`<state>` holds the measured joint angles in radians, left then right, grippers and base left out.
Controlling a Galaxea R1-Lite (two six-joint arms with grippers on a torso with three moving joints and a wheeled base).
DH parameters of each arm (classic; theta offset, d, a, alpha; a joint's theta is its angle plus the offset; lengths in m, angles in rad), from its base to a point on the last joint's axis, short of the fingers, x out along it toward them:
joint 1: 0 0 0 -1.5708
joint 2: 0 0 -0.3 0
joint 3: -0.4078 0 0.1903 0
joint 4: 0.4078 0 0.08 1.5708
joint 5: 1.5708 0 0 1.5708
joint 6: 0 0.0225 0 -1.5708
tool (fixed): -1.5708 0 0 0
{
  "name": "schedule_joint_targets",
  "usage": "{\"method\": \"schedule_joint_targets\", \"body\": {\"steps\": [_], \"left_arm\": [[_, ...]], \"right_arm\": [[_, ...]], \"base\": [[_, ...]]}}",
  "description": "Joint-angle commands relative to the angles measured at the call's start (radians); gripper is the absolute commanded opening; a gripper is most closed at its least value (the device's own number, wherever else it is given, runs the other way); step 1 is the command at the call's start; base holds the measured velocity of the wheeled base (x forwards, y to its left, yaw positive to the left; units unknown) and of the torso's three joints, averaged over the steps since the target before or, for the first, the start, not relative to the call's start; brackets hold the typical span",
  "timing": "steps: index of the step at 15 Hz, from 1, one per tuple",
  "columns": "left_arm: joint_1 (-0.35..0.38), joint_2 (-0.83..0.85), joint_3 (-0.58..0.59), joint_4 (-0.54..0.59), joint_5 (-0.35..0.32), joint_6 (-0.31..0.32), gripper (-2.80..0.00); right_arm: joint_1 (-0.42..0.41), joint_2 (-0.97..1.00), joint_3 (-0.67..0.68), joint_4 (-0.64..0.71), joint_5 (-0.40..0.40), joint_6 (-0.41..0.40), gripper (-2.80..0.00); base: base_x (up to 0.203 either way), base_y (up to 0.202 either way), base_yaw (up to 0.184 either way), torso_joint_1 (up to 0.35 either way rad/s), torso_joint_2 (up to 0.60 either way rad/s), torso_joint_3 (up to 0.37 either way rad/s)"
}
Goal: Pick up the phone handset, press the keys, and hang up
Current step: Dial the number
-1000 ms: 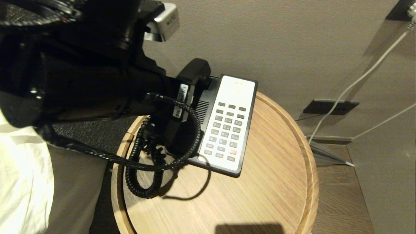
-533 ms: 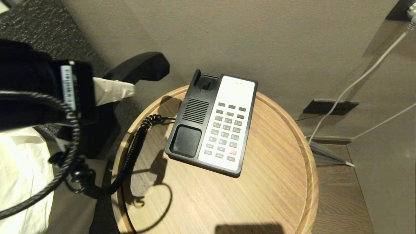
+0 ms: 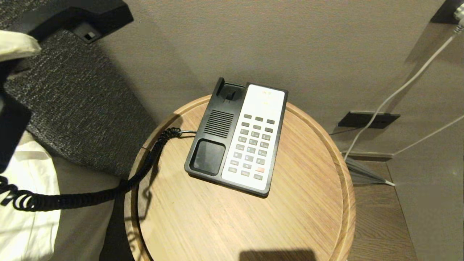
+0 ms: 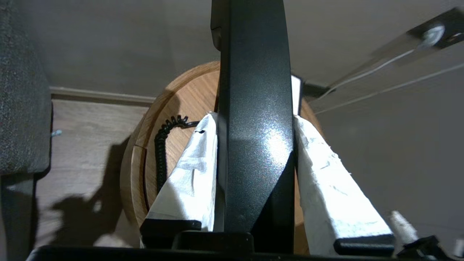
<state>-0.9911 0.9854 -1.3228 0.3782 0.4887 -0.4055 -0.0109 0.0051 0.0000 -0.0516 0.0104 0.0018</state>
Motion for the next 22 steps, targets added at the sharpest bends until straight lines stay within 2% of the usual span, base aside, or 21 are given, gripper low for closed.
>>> {"method": "schedule_joint_targets", "body": {"steps": [1, 3, 4, 7, 9, 12, 16, 18, 20, 22], "left_arm": [[0.0, -0.036, 0.007, 0.001, 0.002, -0.006, -2.8], [0.0, -0.061, 0.009, 0.003, 0.002, -0.006, -2.8], [0.0, -0.069, 0.012, 0.002, 0.002, -0.008, -2.8], [0.0, -0.108, 0.055, 0.002, 0.002, -0.009, -2.8], [0.001, -0.128, 0.083, 0.002, 0.002, -0.009, -2.8], [0.0, -0.127, 0.085, 0.002, -0.004, -0.009, -2.8], [0.0, -0.12, 0.088, 0.002, -0.004, -0.01, -2.8], [0.002, -0.122, 0.093, 0.002, -0.004, -0.009, -2.8], [0.001, -0.131, 0.113, 0.001, -0.004, -0.012, -2.8], [0.0, -0.133, 0.126, 0.0, -0.004, -0.043, -2.8]], "right_arm": [[0.0, -0.001, 0.019, 0.001, -0.001, -0.036, -2.8], [0.0, 0.0, -0.022, -0.025, 0.0, -0.036, -2.8], [0.0, 0.0, -0.097, 0.017, 0.015, -0.028, -2.8], [0.0, 0.004, -0.511, 0.357, 0.141, 0.004, -2.8], [0.0, 0.083, -0.732, 0.471, 0.215, 0.027, -2.8], [-0.004, 0.432, -0.828, 0.496, 0.324, 0.047, -2.8], [0.032, 0.968, -0.929, 0.401, 0.405, 0.052, -2.8], [0.147, 1.164, -1.004, 0.334, 0.401, 0.091, -2.8], [0.361, 1.249, -1.062, 0.26, 0.335, 0.149, -2.8], [0.555, 1.285, -1.113, 0.211, 0.265, 0.239, -2.8]], "base": [[0.0, 0.0, 0.0, 0.0, 0.0, 0.0], [0.0, 0.0, 0.0, 0.0, 0.0, 0.0], [0.0, 0.0, 0.0, 0.0, 0.0, 0.0], [0.0, 0.0, 0.0, 0.0, 0.0, 0.0], [0.0, 0.0, 0.0, 0.0, 0.0, 0.0], [0.0, 0.0, 0.0, 0.0, 0.0, 0.0], [0.0, 0.0, 0.0, 0.0, 0.0, 0.0], [0.0, 0.0, 0.0, 0.0, 0.0, 0.0], [0.0, 0.0, 0.0, 0.0, 0.0, 0.0], [0.0, 0.0, 0.0, 0.0, 0.0, 0.0]]}}
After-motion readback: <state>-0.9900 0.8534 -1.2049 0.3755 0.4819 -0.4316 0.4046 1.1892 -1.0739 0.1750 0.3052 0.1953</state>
